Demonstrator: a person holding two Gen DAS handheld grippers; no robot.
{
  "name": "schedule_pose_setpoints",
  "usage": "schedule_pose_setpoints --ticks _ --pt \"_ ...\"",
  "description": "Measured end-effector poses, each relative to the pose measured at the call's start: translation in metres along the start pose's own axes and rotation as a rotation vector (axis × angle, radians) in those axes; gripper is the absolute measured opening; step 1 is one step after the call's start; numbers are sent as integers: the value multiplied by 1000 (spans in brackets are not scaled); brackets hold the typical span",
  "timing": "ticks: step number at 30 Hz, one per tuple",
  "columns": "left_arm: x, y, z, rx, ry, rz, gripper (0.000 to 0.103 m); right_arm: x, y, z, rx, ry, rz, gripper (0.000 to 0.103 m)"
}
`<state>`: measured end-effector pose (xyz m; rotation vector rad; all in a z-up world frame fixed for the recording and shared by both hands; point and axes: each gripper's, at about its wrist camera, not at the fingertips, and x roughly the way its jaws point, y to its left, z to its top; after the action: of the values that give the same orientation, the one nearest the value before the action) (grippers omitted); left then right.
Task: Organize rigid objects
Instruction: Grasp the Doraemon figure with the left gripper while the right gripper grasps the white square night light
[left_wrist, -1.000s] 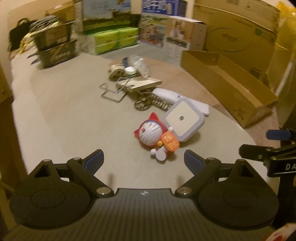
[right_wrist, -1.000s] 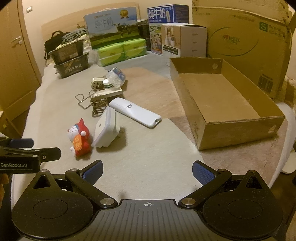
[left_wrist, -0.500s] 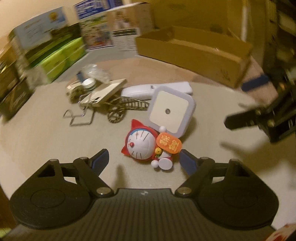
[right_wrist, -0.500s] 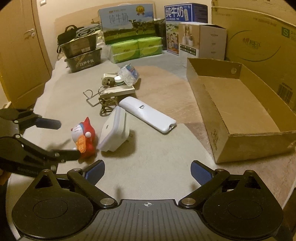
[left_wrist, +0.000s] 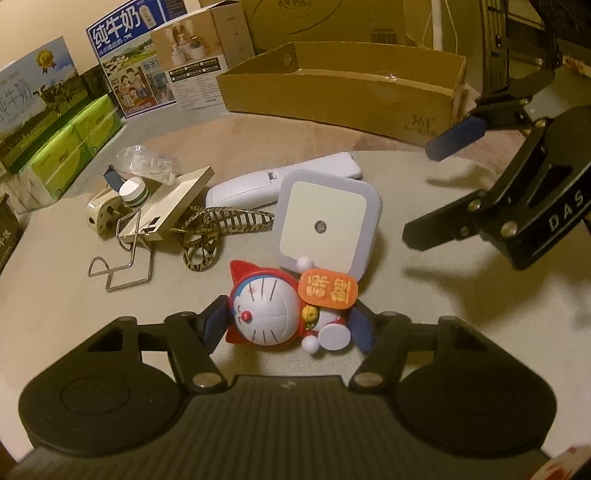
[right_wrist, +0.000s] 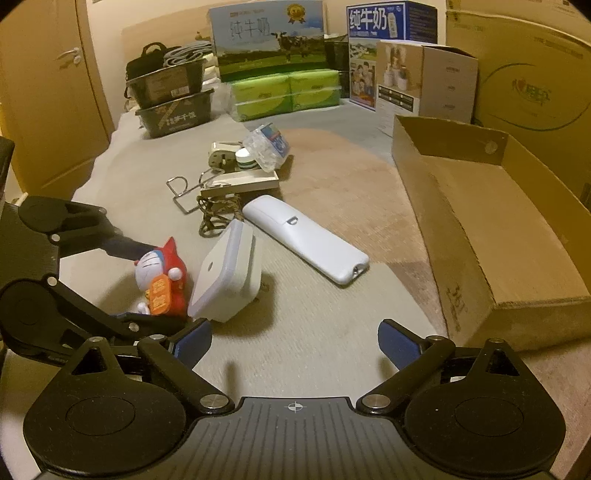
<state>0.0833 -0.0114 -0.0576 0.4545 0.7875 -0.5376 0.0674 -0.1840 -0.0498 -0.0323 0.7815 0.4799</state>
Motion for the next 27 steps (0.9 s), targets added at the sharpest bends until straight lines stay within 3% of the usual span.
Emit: schedule_pose_setpoints --ticks 7,14,23,27 --pt "-9 18 -9 -164 5 92 64 8 11 8 -36 -11 57 89" --pt "-20 47 -25 -356 -4 150 64 24 34 11 -193 -12 33 86" --pt "-21 51 -27 -398 -15 155 64 46 61 1 -399 -26 -36 85" --pt "-19 50 -25 -401 -19 148 64 54 67 -2 -474 -34 -61 77"
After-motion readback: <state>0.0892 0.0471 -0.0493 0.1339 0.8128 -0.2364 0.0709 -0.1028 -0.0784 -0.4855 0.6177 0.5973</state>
